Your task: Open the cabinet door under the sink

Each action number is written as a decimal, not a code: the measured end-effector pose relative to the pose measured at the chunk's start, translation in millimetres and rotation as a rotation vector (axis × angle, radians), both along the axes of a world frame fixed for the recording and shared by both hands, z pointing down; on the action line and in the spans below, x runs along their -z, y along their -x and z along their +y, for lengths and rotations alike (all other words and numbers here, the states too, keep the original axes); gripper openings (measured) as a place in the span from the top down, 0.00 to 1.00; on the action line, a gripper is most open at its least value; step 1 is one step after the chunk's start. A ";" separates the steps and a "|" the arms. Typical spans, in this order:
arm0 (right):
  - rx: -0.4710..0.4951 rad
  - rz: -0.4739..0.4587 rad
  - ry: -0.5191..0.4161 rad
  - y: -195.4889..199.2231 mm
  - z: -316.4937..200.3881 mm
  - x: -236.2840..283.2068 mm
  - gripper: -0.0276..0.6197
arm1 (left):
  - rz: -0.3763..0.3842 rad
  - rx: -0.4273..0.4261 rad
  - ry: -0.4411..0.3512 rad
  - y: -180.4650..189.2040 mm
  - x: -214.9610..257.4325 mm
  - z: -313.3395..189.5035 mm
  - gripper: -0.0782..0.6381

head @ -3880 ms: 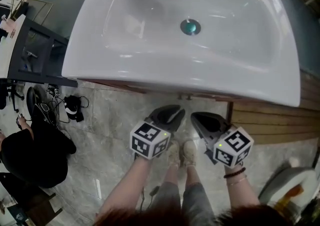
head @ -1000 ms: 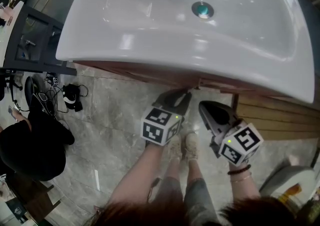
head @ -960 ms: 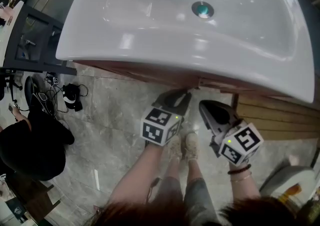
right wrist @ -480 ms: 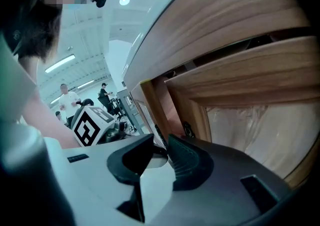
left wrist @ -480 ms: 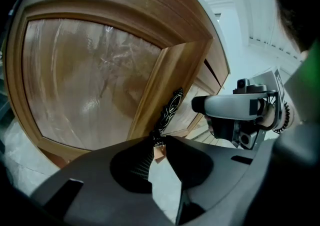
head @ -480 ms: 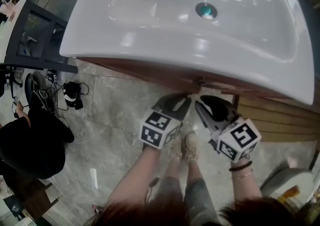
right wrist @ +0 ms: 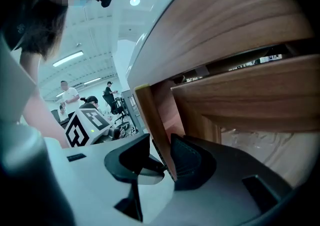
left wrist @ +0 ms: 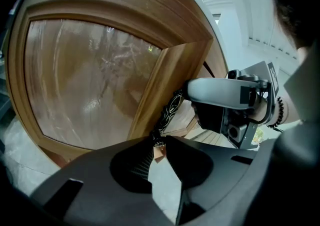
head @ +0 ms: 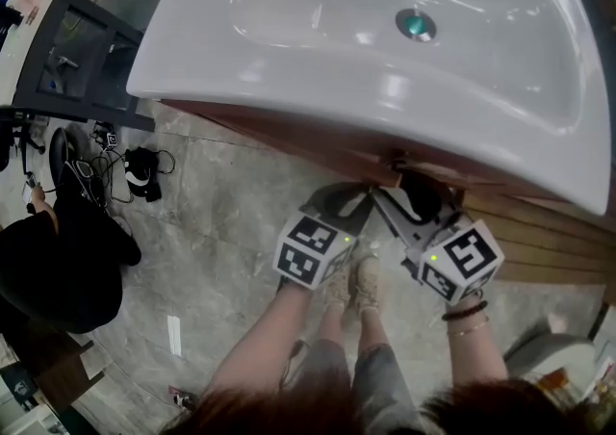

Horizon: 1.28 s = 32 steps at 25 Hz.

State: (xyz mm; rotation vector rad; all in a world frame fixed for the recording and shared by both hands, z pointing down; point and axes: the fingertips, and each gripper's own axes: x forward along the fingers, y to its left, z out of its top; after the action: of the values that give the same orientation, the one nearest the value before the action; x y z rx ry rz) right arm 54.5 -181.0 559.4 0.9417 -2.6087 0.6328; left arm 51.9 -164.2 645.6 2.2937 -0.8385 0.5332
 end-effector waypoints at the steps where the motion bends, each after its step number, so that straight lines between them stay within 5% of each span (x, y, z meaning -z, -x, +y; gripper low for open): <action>1: 0.003 -0.005 -0.005 1.2 -1.5 1.0 0.75 | 0.003 0.004 0.001 0.3 0.3 0.0 0.77; 6: 0.021 -0.066 0.000 0.7 -2.8 3.1 0.76 | 0.019 0.048 0.011 0.8 -0.5 -0.4 0.77; 32: 0.272 -0.009 0.009 24.9 46.4 3.5 0.80 | 0.018 0.150 0.016 30.5 0.6 38.9 0.77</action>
State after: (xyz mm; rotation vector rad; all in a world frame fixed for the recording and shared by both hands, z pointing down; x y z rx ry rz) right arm 29.6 -134.6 555.9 0.5667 -2.6727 0.5765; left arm 21.4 -125.3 645.0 2.1966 -0.9850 0.4506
